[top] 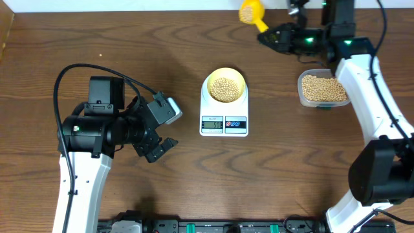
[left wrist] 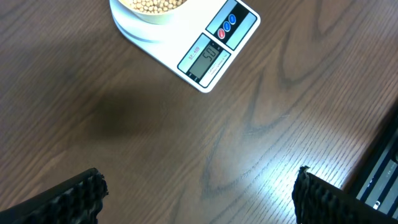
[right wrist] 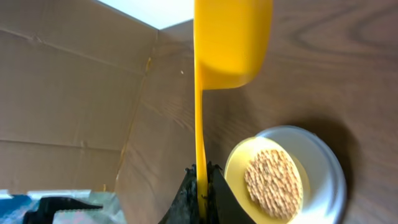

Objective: Scoop item into bowl and weigh 50g on scale
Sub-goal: 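Lift the scoop away from the bowl back toward the tub, right gripper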

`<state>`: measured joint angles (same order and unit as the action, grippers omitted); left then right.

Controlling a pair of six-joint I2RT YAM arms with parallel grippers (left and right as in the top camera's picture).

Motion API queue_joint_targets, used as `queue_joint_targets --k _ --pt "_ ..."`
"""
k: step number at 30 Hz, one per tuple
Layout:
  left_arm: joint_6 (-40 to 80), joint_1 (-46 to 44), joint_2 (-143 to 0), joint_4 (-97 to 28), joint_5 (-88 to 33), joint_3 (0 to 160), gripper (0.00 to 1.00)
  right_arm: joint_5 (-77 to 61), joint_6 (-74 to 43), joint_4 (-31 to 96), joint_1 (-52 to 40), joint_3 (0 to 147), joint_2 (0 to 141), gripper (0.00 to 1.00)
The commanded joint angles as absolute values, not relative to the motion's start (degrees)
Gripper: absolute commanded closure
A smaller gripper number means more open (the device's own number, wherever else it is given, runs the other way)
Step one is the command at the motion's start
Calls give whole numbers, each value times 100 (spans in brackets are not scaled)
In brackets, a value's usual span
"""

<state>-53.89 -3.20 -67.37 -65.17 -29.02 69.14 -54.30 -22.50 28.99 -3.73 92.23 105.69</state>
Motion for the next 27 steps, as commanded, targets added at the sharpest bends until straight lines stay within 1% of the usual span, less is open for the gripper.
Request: queue_joint_targets --k 1,7,16,22,25,27 --pt "-5437 -301 -6698 -6532 -2891 6971 2 -5865 -1544 3470 -69 9303 10501 99" --pt "-5437 -301 -6698 -6532 -2891 6971 2 -5861 -91 5043 504 9303 10501 99" --pt "-5437 -301 -6698 -6532 -2891 6971 2 -5767 1629 6936 1406 9303 10501 99" --pt "-5437 -301 -6698 -6532 -2891 6971 2 -4609 2130 7924 2016 9303 10499 99" --pt "-5437 -301 -6698 -6534 -2891 6971 2 -4289 2154 7975 2237 9303 10499 99" --pt "-5437 -301 -6698 -6532 -2891 6971 2 -3382 2150 8001 2322 9303 10499 99"
